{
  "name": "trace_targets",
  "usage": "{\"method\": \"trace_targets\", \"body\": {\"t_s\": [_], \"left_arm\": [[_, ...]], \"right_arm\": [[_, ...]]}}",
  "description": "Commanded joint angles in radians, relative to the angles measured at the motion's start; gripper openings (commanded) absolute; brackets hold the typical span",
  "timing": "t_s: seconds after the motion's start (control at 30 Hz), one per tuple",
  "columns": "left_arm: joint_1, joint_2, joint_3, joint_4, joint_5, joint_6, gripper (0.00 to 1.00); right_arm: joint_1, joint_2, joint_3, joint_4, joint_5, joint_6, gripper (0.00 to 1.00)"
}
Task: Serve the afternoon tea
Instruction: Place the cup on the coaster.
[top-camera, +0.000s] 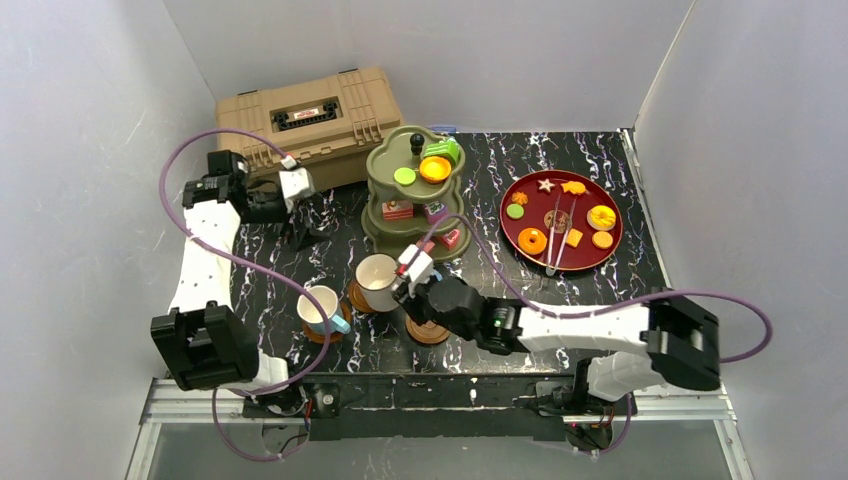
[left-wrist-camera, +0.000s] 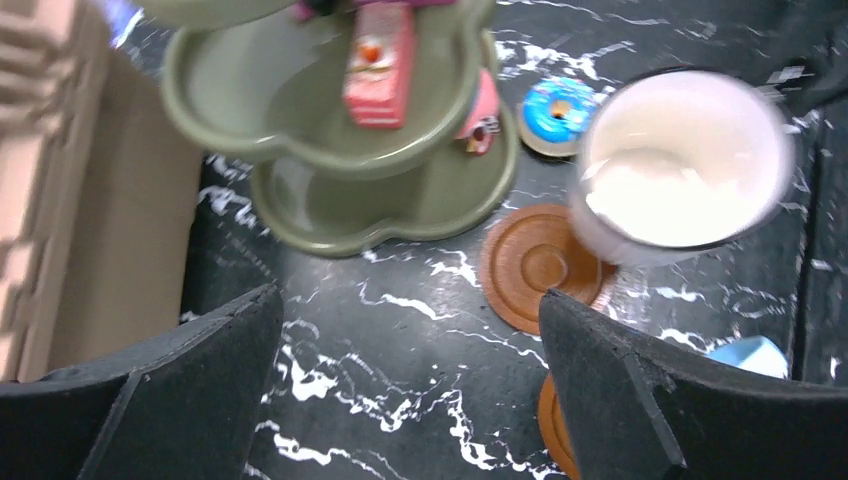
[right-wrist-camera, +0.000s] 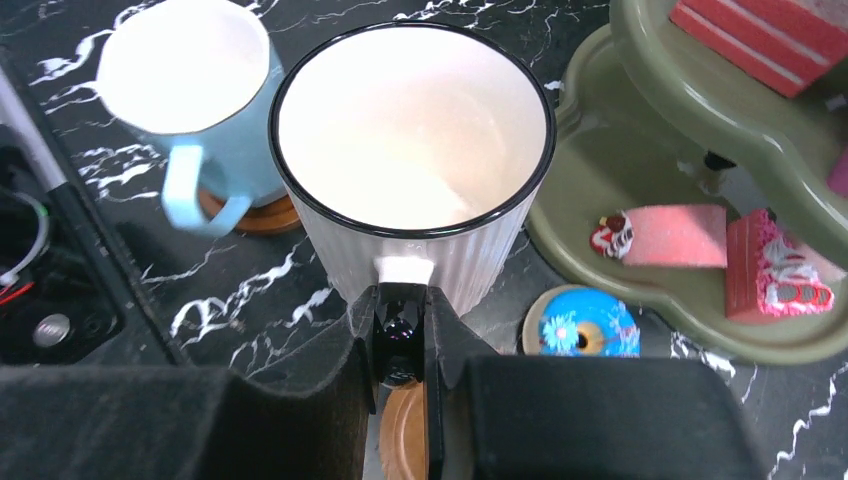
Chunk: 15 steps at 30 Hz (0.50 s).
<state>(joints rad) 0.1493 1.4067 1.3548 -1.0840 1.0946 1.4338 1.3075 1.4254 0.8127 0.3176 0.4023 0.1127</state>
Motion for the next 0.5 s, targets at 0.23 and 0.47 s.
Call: {"method": "trace_targets", "body": {"t_s": [0.23,0.47], "left_arm": [[0.096,-0.041,-0.094,0.528,-0.148,-0.818,0.99],[0.095,-0.060,-0.154,0.578,-0.229,-0.910,0.99]], "right_arm": [[0.095,-0.299,-0.223,0.041,0.187,0.169,0.01],[0.111,-0.324,-0.272,0.030,0.238,0.191,0.01]]}}
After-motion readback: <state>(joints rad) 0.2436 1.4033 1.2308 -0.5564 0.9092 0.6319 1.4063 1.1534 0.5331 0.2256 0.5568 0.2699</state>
